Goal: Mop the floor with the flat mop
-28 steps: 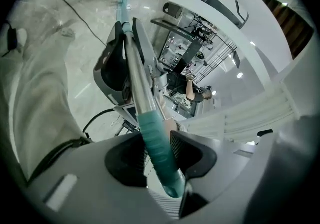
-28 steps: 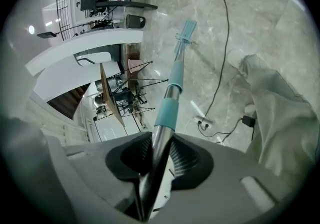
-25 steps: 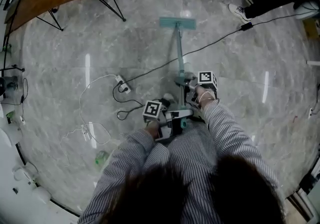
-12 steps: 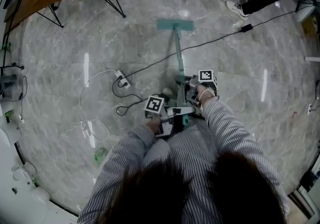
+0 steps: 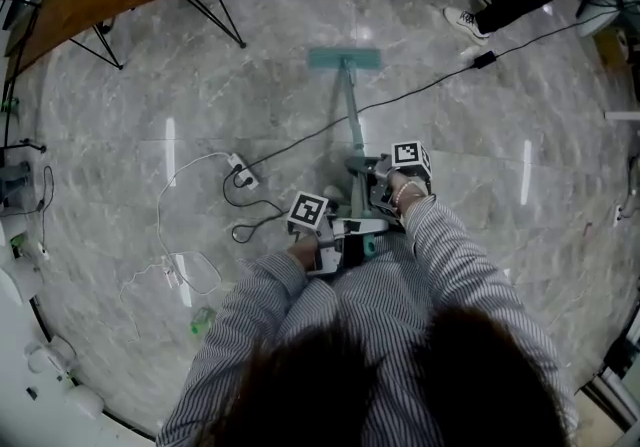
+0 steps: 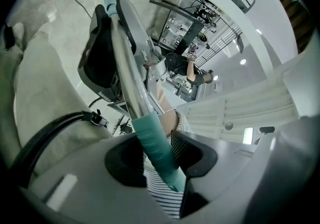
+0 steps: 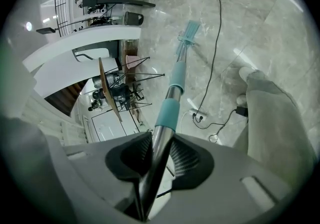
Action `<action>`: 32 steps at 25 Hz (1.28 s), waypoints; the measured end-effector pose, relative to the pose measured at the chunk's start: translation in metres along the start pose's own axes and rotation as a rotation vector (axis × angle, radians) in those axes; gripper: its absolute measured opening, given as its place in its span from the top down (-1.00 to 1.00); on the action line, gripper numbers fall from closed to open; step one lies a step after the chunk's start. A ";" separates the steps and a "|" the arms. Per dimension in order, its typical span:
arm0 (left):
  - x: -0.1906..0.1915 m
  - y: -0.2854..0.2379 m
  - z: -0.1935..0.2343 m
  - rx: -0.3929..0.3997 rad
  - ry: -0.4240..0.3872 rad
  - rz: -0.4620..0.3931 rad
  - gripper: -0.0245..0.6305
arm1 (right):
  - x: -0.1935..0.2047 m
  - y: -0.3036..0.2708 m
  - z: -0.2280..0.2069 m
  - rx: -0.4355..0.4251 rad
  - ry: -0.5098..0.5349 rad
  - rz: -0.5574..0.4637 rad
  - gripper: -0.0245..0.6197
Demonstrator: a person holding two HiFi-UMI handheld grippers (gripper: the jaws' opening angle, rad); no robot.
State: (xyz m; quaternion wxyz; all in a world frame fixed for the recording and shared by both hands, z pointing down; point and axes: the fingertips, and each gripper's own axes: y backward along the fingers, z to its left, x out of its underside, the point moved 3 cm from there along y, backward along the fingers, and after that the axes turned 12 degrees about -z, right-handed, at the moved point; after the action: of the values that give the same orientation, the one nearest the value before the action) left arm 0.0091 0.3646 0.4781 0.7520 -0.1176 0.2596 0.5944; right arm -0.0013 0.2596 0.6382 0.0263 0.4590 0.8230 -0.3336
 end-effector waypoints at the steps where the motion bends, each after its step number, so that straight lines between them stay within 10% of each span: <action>1: 0.002 0.001 0.000 0.007 -0.004 -0.007 0.49 | 0.002 0.001 0.000 -0.001 0.003 -0.003 0.57; 5: -0.005 -0.001 -0.013 0.044 -0.025 -0.038 0.49 | -0.005 0.001 0.019 -0.019 0.019 -0.025 0.57; 32: -0.402 -0.162 -0.189 0.160 -0.043 -0.317 0.45 | -0.378 -0.143 0.245 0.009 0.076 0.061 0.55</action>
State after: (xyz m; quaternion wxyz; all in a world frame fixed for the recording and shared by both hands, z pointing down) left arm 0.0526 -0.1050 0.5120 0.8485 -0.0842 0.2683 0.4483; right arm 0.0421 -0.2109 0.6551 0.0031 0.4963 0.8076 -0.3185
